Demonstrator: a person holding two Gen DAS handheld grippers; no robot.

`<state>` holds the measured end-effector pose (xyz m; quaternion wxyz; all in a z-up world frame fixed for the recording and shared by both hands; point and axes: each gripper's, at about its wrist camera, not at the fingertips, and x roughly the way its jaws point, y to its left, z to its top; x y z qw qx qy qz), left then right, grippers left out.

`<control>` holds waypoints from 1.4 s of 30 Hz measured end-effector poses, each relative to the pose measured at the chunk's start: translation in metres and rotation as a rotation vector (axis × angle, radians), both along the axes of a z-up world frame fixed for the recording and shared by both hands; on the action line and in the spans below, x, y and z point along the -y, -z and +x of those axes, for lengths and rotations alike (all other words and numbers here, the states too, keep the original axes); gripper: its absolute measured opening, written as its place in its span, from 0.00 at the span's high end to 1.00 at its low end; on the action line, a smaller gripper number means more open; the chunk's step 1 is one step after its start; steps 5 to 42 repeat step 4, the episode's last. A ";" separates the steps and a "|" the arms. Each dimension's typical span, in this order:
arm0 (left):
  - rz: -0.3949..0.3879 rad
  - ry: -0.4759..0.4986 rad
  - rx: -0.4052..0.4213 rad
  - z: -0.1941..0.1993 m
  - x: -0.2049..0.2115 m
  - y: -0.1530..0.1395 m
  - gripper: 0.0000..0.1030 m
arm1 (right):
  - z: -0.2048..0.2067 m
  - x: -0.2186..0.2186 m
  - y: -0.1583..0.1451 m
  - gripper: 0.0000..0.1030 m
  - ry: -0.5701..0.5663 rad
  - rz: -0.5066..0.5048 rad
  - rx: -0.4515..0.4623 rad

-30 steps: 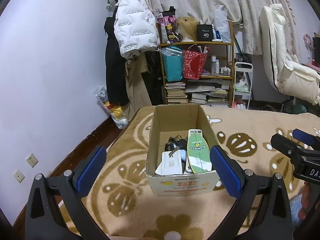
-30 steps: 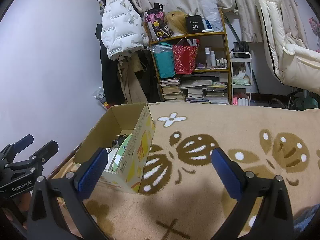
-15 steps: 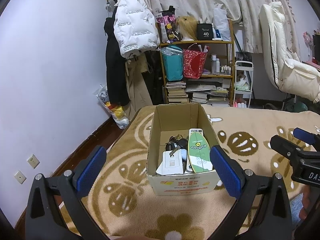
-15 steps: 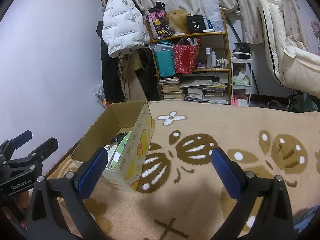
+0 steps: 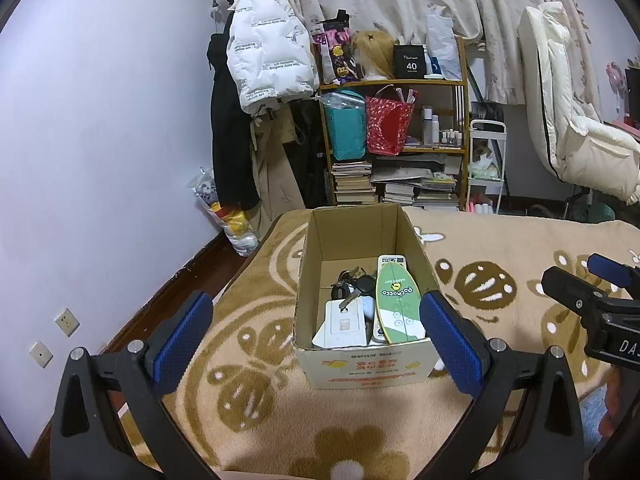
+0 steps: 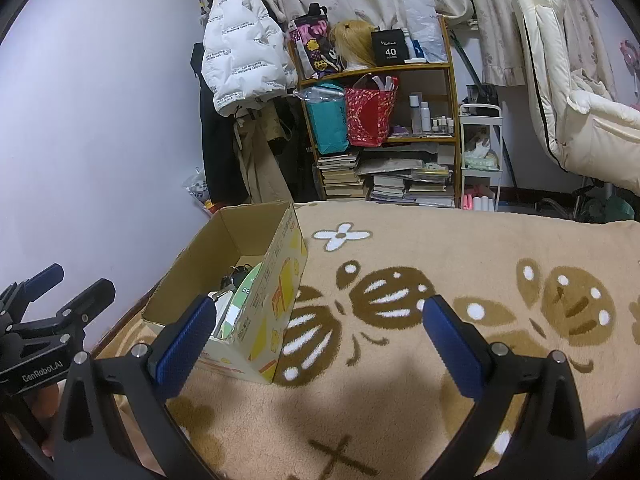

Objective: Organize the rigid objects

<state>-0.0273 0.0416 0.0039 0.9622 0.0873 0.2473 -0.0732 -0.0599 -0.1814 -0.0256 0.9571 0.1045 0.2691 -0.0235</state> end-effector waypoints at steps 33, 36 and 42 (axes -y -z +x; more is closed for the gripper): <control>-0.001 0.000 -0.002 0.000 0.000 0.000 0.01 | 0.000 0.000 0.000 0.00 0.002 0.006 0.000; -0.001 0.000 -0.002 0.000 0.000 0.000 0.01 | 0.000 0.000 0.000 0.00 0.002 0.006 0.000; -0.001 0.000 -0.002 0.000 0.000 0.000 0.01 | 0.000 0.000 0.000 0.00 0.002 0.006 0.000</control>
